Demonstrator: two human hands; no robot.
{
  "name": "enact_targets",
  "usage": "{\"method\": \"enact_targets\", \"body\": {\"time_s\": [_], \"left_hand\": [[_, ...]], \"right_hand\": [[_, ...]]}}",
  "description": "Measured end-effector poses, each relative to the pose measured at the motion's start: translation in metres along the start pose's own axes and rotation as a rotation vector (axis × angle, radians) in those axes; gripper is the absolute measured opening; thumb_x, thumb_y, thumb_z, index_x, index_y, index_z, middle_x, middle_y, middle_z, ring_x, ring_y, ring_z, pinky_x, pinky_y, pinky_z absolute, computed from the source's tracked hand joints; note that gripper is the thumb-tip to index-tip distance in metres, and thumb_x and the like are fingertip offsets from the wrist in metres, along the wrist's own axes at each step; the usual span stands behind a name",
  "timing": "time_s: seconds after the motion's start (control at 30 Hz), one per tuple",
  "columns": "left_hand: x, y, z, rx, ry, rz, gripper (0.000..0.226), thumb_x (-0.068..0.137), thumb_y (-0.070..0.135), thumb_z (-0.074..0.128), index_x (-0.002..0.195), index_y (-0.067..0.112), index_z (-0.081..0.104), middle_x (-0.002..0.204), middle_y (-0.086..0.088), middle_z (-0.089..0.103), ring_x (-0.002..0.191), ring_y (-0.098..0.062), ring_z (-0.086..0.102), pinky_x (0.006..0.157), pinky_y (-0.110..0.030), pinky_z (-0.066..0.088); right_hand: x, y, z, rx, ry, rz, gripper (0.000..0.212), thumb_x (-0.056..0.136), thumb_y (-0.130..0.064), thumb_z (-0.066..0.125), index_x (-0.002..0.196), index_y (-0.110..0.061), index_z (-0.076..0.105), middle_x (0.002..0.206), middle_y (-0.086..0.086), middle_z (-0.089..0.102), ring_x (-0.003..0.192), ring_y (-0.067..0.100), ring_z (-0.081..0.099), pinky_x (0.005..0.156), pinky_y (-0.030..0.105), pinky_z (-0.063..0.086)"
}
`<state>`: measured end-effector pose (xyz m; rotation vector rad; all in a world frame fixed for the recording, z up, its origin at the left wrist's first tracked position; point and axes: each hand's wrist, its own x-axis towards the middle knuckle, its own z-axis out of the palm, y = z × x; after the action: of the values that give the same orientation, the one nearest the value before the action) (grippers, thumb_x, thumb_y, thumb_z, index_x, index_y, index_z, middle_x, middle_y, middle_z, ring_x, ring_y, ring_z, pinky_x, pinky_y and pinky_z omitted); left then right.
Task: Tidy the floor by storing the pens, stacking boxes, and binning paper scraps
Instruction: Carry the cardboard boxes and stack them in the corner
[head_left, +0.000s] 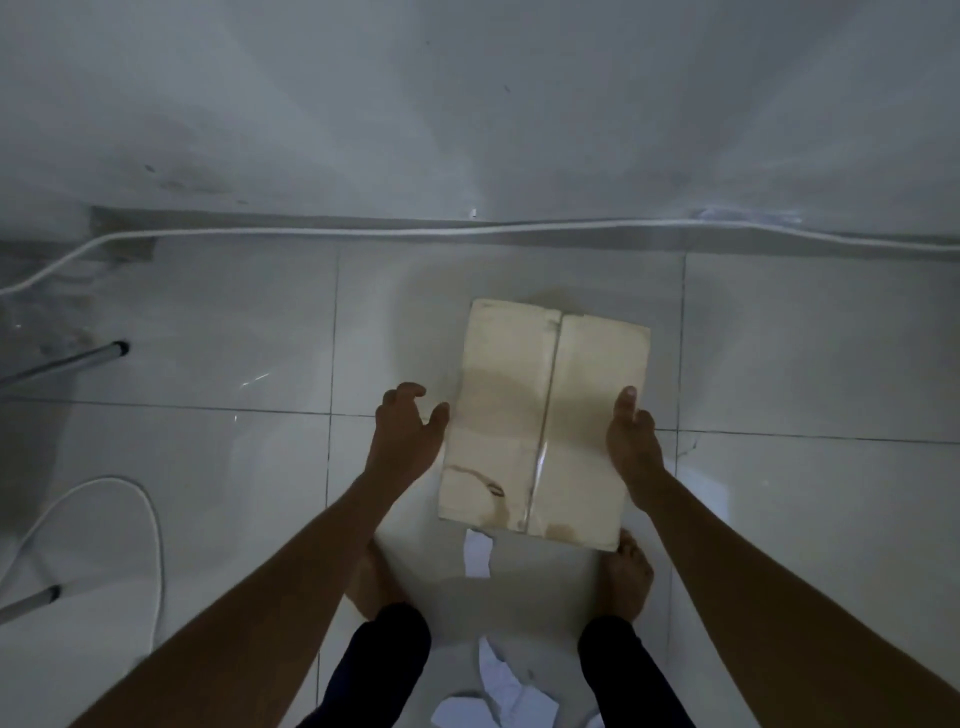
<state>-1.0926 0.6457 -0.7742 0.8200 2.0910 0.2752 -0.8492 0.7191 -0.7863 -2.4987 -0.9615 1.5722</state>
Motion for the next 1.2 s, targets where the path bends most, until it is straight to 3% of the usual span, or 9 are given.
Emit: {"method": "enact_targets", "body": {"time_s": [0.17, 0.27, 0.37, 0.47, 0.73, 1.2], "left_hand": [[0.01, 0.005, 0.023, -0.021, -0.141, -0.124, 0.075, 0.088, 0.046, 0.059, 0.145, 0.007, 0.029, 0.149, -0.016, 0.035, 0.136, -0.031, 0.037, 0.108, -0.038, 0.033], [0.015, 0.01, 0.036, -0.04, -0.209, -0.168, 0.086, 0.087, 0.051, 0.058, 0.15, 0.007, 0.019, 0.155, -0.015, 0.026, 0.14, -0.031, 0.031, 0.112, -0.039, 0.028], [0.021, 0.011, 0.048, -0.112, -0.273, -0.229, 0.078, 0.091, 0.046, 0.053, 0.149, 0.006, 0.019, 0.154, -0.015, 0.029, 0.139, -0.032, 0.034, 0.113, -0.039, 0.03], [0.021, 0.012, 0.058, -0.181, -0.293, -0.248, 0.059, 0.097, 0.038, 0.047, 0.144, 0.007, 0.031, 0.144, -0.016, 0.043, 0.129, -0.034, 0.044, 0.109, -0.043, 0.038], [-0.012, 0.032, 0.042, -0.071, -0.3, -0.165, 0.045, 0.1, 0.027, 0.041, 0.142, 0.01, 0.038, 0.14, -0.016, 0.048, 0.127, -0.034, 0.046, 0.105, -0.041, 0.04], [-0.167, 0.141, -0.094, -0.019, -0.27, -0.042, 0.039, 0.099, 0.028, 0.043, 0.132, 0.008, 0.051, 0.125, -0.017, 0.058, 0.112, -0.034, 0.056, 0.096, -0.044, 0.05]], "right_hand": [[0.019, 0.026, -0.015, -0.046, 0.052, 0.023, 0.083, 0.094, -0.065, 0.022, 0.15, -0.004, 0.018, 0.153, 0.019, 0.03, 0.138, 0.037, 0.033, 0.111, 0.047, 0.028], [0.025, 0.033, -0.014, -0.006, -0.009, 0.049, 0.081, 0.094, -0.064, 0.024, 0.152, -0.007, 0.015, 0.156, 0.016, 0.024, 0.141, 0.035, 0.028, 0.113, 0.046, 0.025], [0.028, 0.034, -0.005, 0.045, -0.111, 0.039, 0.072, 0.097, -0.059, 0.023, 0.149, -0.009, 0.021, 0.153, 0.015, 0.032, 0.138, 0.033, 0.035, 0.11, 0.044, 0.029], [0.029, 0.034, -0.001, 0.065, -0.113, 0.048, 0.067, 0.099, -0.055, 0.024, 0.149, -0.011, 0.02, 0.15, 0.015, 0.035, 0.136, 0.035, 0.037, 0.108, 0.043, 0.031], [-0.001, 0.034, -0.034, 0.074, -0.13, 0.028, 0.068, 0.098, -0.054, 0.026, 0.15, -0.01, 0.019, 0.149, 0.014, 0.037, 0.135, 0.033, 0.038, 0.111, 0.044, 0.031], [-0.178, -0.048, -0.157, -0.043, 0.028, -0.042, 0.075, 0.094, -0.062, 0.034, 0.141, -0.004, 0.036, 0.135, 0.02, 0.05, 0.121, 0.038, 0.051, 0.099, 0.043, 0.042]]}}
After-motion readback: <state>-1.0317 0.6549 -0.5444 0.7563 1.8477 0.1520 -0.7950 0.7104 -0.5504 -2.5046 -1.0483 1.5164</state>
